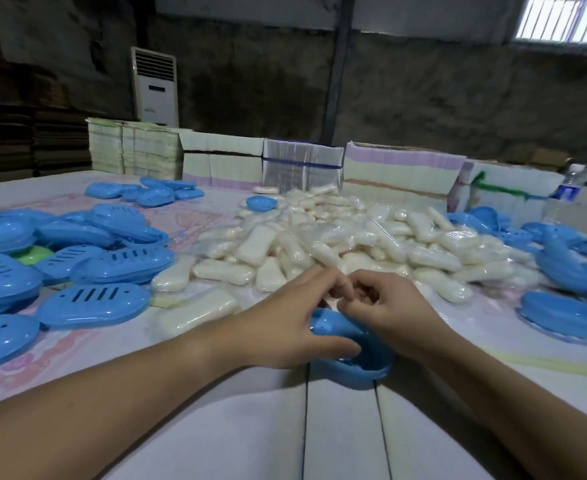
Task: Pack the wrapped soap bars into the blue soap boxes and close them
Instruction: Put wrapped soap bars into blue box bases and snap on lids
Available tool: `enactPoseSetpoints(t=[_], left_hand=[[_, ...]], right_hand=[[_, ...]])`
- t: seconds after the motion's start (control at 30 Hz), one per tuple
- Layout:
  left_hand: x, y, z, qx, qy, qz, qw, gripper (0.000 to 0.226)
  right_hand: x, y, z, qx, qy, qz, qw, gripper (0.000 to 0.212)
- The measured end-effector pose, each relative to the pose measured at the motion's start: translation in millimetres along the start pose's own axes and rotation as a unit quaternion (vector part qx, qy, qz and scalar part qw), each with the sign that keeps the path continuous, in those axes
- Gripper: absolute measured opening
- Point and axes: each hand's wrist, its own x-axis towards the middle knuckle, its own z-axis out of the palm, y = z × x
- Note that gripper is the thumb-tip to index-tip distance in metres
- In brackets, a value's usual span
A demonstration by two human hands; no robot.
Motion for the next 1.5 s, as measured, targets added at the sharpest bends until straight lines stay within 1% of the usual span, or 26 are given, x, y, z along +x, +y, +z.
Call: enactPoseSetpoints(t=[0.07, 0.13, 0.2, 0.3, 0.37, 0.4, 0.43, 0.5, 0.53, 0.57, 0.6, 0.67, 0.77, 0.87, 0.93, 1.07, 1.13, 1.23, 1.3, 1.37, 1.5], left_hand=[[0.7, -1.3, -1.2, 0.008, -0.005, 0.000, 1.000, 0.043], [0.6, -1.4, -5.0, 0.015, -0.002, -0.007, 1.000, 0.042], [-1.1, -0.6, -9.9, -0.001, -0.027, -0.019, 0.999, 0.043], [-3.0, -0.2, -12.1, 0.002, -0.096, -0.022, 0.995, 0.046], [-2.9, -2.0, -10.5, 0.003, -0.099, -0.028, 0.995, 0.047], [-2.5, -3.3, -9.7, 0.007, -0.090, -0.033, 0.995, 0.048], [-2.1, -4.1, -9.0, 0.015, -0.081, -0.037, 0.996, 0.048], [-1.4, -5.7, -7.8, 0.032, -0.072, -0.044, 0.996, 0.049], [-1.6, -6.5, -7.5, 0.038, -0.073, -0.048, 0.995, 0.051], [-2.1, -7.4, -7.8, 0.041, -0.081, -0.054, 0.994, 0.055], [-2.9, -8.2, -8.9, 0.039, -0.095, -0.059, 0.993, 0.058], [-4.3, -9.2, -13.6, 0.026, -0.121, -0.067, 0.990, 0.061], [-3.4, -11.8, -19.3, 0.010, -0.119, -0.065, 0.991, 0.060], [-1.9, -15.9, -17.7, 0.006, -0.091, -0.066, 0.994, 0.060], [-0.6, -17.9, -14.6, 0.007, -0.079, -0.062, 0.995, 0.058], [2.2, -17.9, -9.7, 0.018, -0.070, -0.067, 0.995, 0.060], [3.1, -16.4, -6.3, 0.022, -0.068, -0.070, 0.995, 0.060], [4.2, -14.9, -1.9, 0.009, -0.056, -0.074, 0.996, 0.059], [4.4, -15.0, -0.7, 0.003, -0.050, -0.078, 0.996, 0.059], [4.6, -16.2, -1.0, 0.003, -0.049, -0.080, 0.996, 0.059], [4.7, -16.9, -0.4, 0.006, -0.047, -0.079, 0.996, 0.058]], right_hand=[[0.6, 2.4, -3.1, -0.012, -0.008, 0.014, 1.000, 0.018], [2.7, 6.1, -6.4, -0.037, 0.007, 0.028, 0.999, 0.013], [5.7, 11.7, -11.8, -0.053, 0.046, 0.041, 0.997, 0.011], [9.7, 23.2, -27.3, -0.058, 0.125, 0.073, 0.988, 0.011], [10.7, 33.6, -39.5, -0.084, 0.159, 0.095, 0.979, 0.018], [10.9, 39.7, -44.5, -0.109, 0.156, 0.104, 0.976, 0.024], [11.0, 45.8, -48.2, -0.139, 0.137, 0.114, 0.974, 0.032], [10.3, 55.2, -48.4, -0.180, 0.066, 0.143, 0.971, 0.050], [9.6, 59.0, -45.0, -0.198, 0.029, 0.155, 0.968, 0.055], [9.0, 61.6, -41.2, -0.219, 0.002, 0.160, 0.962, 0.057], [9.2, 62.3, -38.6, -0.238, -0.008, 0.162, 0.958, 0.057], [13.3, 59.6, -38.8, -0.275, -0.011, 0.163, 0.947, 0.056], [18.7, 55.6, -43.6, -0.339, -0.040, 0.131, 0.931, 0.054], [11.0, 58.9, -46.8, -0.305, -0.025, 0.102, 0.947, 0.050], [3.1, 61.1, -51.8, -0.259, -0.019, 0.106, 0.960, 0.053], [-0.6, 62.3, -54.9, -0.235, -0.037, 0.094, 0.967, 0.066], [0.5, 59.8, -51.5, -0.224, -0.043, 0.080, 0.970, 0.067], [3.2, 56.1, -51.0, -0.238, -0.034, 0.065, 0.968, 0.066], [2.7, 54.4, -54.1, -0.231, -0.018, 0.053, 0.971, 0.068], [1.1, 52.9, -57.0, -0.187, 0.014, 0.040, 0.981, 0.066], [0.2, 40.7, -59.4, -0.085, 0.123, 0.017, 0.989, 0.055]])
